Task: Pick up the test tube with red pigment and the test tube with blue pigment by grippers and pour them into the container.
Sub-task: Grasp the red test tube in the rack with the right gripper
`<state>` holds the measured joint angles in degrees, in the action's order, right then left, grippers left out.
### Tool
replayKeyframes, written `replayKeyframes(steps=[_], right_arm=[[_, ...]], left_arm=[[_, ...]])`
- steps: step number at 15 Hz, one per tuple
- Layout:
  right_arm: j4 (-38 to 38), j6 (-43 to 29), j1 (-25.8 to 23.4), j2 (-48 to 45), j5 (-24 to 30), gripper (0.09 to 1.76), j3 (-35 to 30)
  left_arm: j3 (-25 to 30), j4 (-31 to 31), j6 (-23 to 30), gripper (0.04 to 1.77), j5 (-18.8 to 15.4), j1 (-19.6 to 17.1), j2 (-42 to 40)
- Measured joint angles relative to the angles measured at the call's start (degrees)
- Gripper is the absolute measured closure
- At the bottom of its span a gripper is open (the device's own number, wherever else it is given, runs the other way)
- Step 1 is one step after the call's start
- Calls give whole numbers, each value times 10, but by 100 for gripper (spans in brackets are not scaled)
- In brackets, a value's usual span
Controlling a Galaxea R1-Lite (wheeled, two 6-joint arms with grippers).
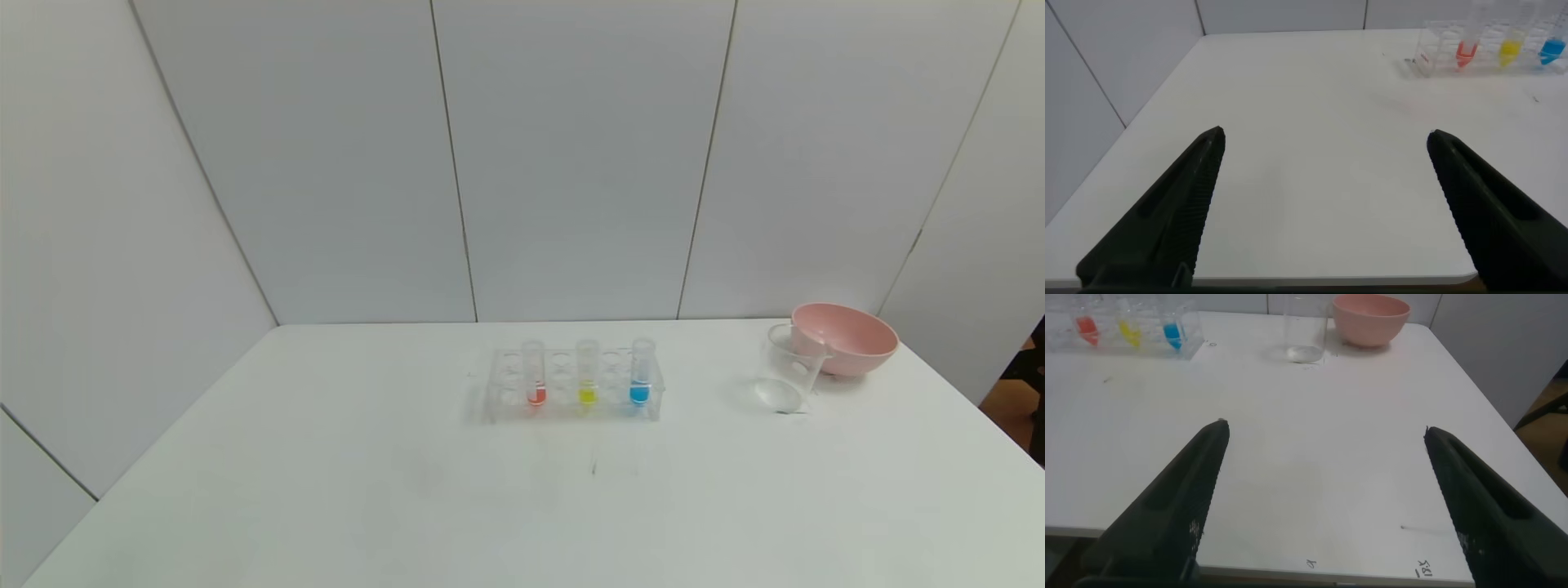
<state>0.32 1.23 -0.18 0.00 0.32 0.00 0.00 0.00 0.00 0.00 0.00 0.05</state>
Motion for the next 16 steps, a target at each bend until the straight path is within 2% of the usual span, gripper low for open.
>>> replayKeyframes(steps=[16], right_arm=[[-6, -6, 0, 0, 0, 14, 0]], left_arm=[[0, 0, 0, 5, 0, 0, 0]])
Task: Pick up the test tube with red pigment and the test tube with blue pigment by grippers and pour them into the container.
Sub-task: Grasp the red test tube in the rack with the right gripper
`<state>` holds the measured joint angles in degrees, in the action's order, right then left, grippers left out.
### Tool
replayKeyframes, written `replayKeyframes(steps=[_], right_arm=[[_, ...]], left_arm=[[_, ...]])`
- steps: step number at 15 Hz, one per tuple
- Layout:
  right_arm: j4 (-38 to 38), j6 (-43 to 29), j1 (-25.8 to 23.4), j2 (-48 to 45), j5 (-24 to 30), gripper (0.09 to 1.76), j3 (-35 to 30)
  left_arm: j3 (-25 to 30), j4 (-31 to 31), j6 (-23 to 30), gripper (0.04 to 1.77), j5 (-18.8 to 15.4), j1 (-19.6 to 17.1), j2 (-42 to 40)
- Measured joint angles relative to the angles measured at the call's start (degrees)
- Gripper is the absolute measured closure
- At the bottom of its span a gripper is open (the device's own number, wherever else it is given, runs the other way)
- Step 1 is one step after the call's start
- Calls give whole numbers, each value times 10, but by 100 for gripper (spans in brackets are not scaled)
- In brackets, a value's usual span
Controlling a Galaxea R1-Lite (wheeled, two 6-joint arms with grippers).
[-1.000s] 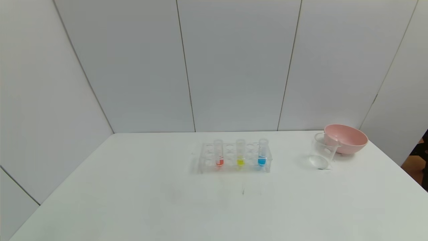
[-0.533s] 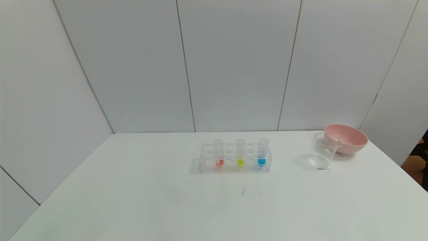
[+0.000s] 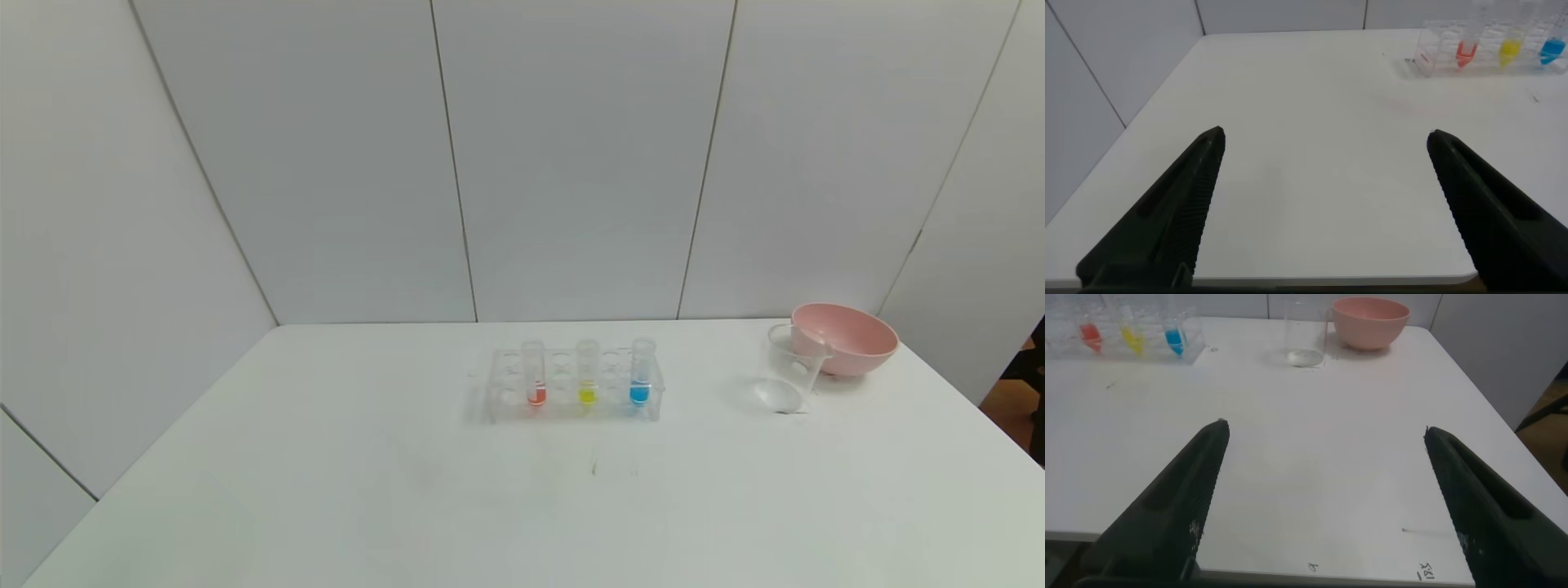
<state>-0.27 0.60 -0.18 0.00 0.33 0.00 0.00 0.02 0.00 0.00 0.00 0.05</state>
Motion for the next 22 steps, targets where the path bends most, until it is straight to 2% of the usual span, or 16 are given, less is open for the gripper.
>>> replayKeyframes(steps=[3, 6, 12, 17, 19, 22], right_arm=[[5, -1, 1, 0, 0, 14, 8], [6, -3, 1, 22, 10, 14, 50], [-8, -7, 1, 176, 22, 14, 169], [-19, 27, -1, 293, 82, 14, 182], [-48, 37, 2, 341, 84, 14, 182], [-158, 40, 19, 427, 77, 14, 181]], left_arm=[[0, 0, 0, 5, 0, 0, 0], [0, 0, 0, 5, 0, 0, 0], [0, 0, 0, 5, 0, 0, 0], [0, 0, 0, 5, 0, 0, 0], [0, 0, 0, 5, 0, 0, 0], [0, 0, 0, 5, 0, 0, 0]])
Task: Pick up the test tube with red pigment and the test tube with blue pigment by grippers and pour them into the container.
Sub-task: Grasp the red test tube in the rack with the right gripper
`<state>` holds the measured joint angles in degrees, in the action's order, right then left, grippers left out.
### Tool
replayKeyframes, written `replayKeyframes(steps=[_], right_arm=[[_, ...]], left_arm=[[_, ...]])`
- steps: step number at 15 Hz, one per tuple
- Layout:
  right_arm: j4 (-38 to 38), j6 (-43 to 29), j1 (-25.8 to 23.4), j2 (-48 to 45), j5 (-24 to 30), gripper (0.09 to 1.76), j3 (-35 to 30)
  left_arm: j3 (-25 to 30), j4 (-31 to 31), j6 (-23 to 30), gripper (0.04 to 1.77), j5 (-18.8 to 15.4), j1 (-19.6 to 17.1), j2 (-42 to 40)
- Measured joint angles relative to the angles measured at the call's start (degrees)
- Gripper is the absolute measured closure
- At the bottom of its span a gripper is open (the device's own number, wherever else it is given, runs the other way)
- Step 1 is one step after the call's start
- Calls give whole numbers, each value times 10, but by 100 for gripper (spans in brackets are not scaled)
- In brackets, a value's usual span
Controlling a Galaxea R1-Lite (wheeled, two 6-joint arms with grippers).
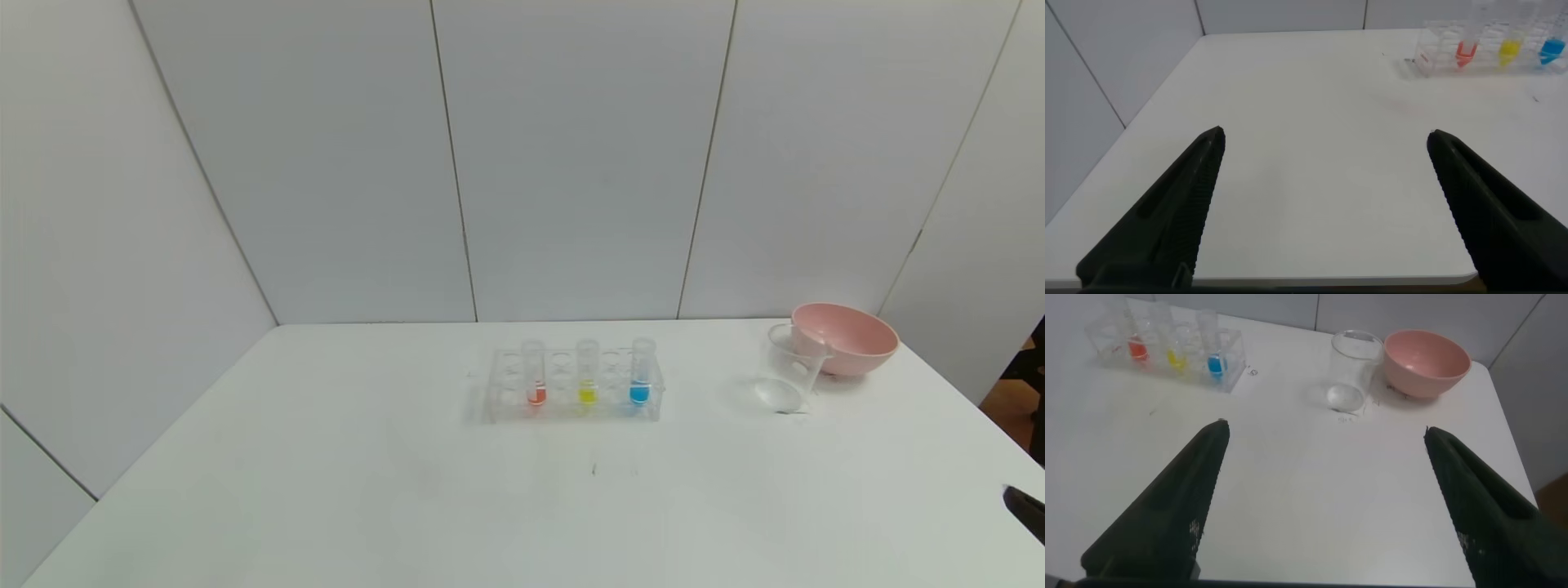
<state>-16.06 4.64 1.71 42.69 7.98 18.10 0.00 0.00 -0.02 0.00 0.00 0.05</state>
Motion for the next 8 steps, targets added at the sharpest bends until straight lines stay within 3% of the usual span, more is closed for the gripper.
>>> replayKeyframes(steps=[3, 8], right_arm=[[-99, -7, 49, 93, -48, 14, 1], [-196, -69, 254, 231, -212, 14, 20]], left_arm=[[0, 0, 0, 5, 0, 0, 0], [0, 0, 0, 5, 0, 0, 0]])
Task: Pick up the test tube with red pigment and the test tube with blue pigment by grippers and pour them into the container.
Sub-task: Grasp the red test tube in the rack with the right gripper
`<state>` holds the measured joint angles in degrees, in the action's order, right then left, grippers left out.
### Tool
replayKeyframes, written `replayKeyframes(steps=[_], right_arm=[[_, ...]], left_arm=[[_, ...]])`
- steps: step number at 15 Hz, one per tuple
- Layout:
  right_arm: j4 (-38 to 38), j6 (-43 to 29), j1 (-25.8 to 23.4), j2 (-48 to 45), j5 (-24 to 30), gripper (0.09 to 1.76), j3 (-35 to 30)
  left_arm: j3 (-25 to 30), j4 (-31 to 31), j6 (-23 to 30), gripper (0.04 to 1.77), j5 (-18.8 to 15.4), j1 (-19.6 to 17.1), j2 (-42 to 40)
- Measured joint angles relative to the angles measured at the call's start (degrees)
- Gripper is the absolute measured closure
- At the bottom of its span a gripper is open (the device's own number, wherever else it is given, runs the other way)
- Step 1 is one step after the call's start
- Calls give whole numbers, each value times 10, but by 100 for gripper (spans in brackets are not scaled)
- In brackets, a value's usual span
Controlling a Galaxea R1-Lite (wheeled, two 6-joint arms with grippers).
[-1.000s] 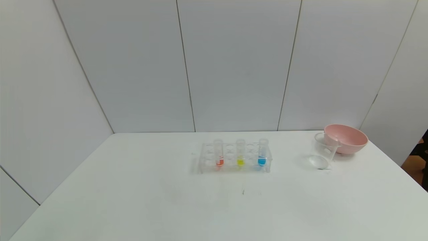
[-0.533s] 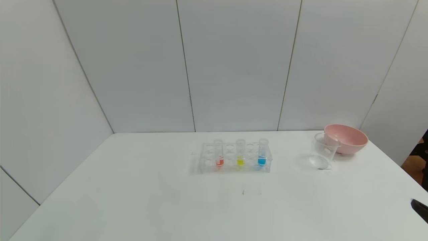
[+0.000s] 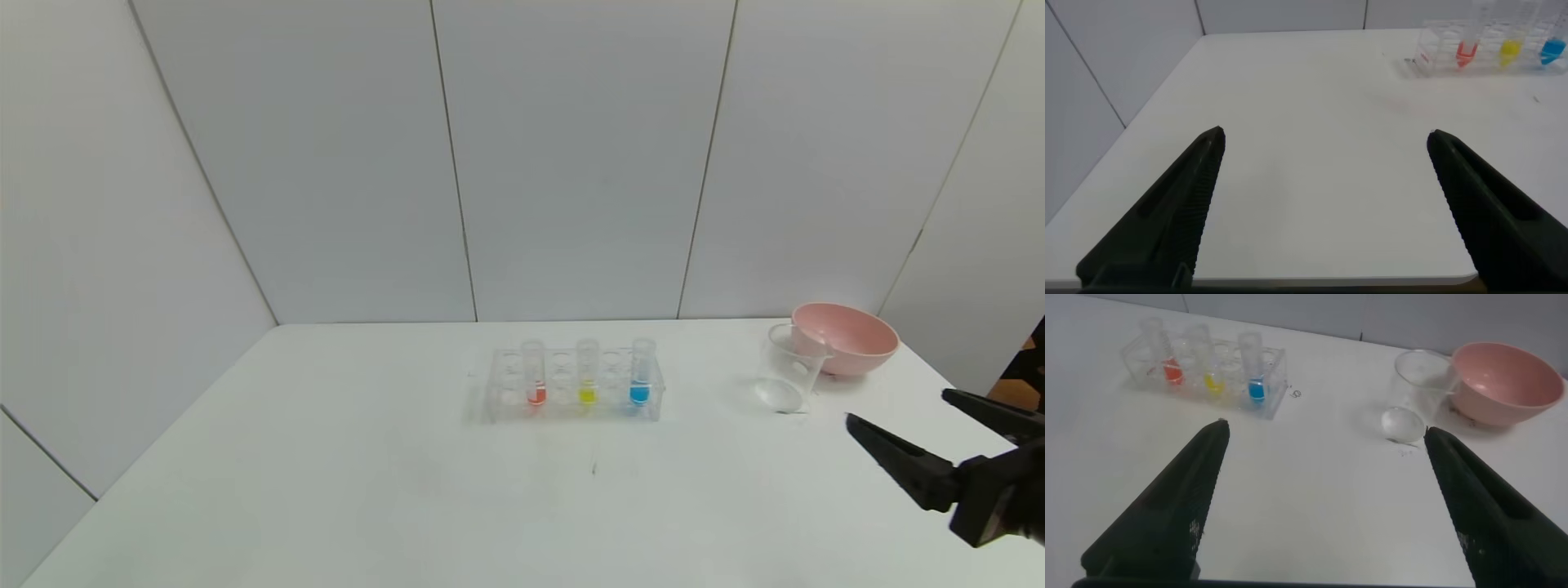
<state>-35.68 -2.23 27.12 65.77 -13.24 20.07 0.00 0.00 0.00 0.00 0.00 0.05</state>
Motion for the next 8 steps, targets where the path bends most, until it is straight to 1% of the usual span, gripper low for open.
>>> replayKeyframes(steps=[3, 4, 6, 8], right_arm=[[-35, -44, 134, 75, -102, 14, 25], [-42, -65, 168, 102, -126, 14, 37], [-53, -89, 212, 156, -150, 14, 60], [-78, -96, 241, 210, -168, 14, 80]], left_arm=[[0, 0, 0, 5, 0, 0, 0], [0, 0, 0, 5, 0, 0, 0], [0, 0, 0, 5, 0, 0, 0], [0, 0, 0, 5, 0, 0, 0]])
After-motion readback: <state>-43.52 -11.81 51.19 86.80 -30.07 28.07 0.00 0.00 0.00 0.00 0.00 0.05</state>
